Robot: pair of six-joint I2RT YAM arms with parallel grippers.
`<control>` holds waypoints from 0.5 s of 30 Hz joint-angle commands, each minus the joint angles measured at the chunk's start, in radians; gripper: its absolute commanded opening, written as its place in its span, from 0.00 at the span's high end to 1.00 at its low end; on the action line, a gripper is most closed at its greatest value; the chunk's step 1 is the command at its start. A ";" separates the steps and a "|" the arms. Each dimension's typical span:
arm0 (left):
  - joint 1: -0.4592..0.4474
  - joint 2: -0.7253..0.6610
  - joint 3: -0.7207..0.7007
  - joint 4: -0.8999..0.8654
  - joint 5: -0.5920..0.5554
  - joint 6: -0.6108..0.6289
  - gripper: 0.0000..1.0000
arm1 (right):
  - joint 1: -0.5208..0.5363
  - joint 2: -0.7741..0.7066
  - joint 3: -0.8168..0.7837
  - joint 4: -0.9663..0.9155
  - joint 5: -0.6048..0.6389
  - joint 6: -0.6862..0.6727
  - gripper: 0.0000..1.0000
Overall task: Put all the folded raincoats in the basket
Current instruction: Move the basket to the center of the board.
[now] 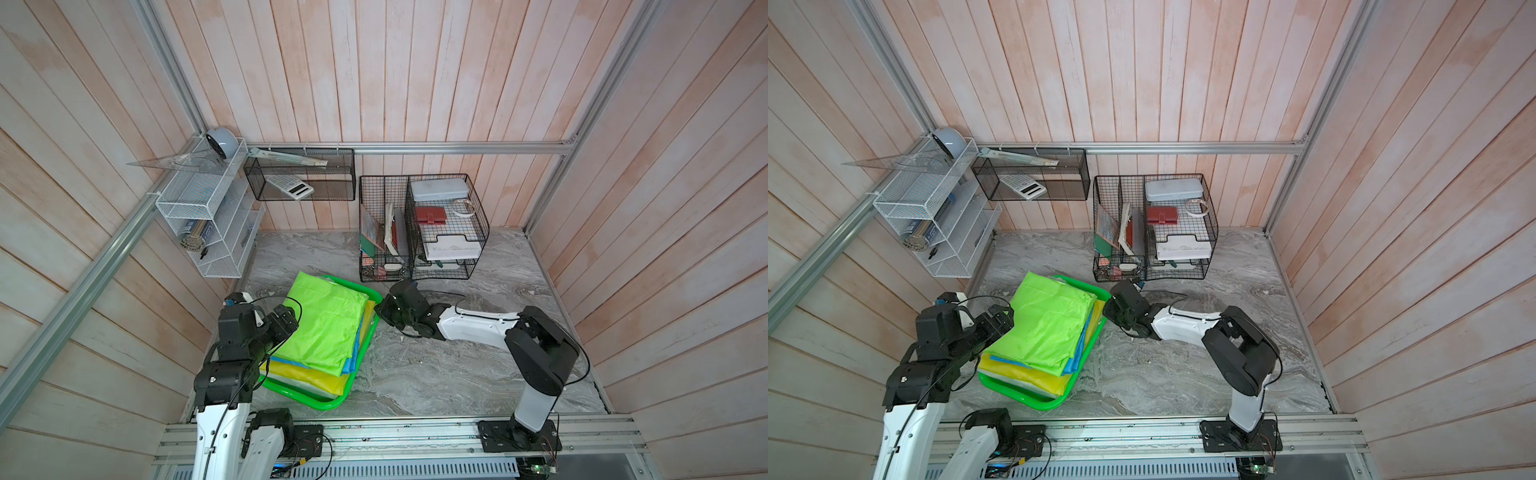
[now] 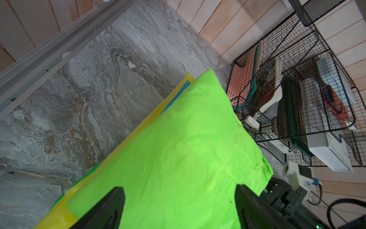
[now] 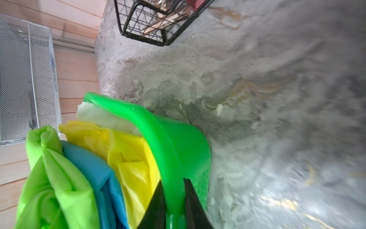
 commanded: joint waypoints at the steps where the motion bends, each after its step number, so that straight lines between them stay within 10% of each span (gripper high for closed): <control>1: -0.002 -0.001 0.005 -0.008 0.008 0.019 0.08 | 0.002 -0.134 -0.117 0.031 0.145 0.076 0.97; 15: -0.003 -0.001 0.000 -0.002 0.016 0.019 0.08 | -0.082 -0.678 -0.517 -0.257 0.537 0.383 0.99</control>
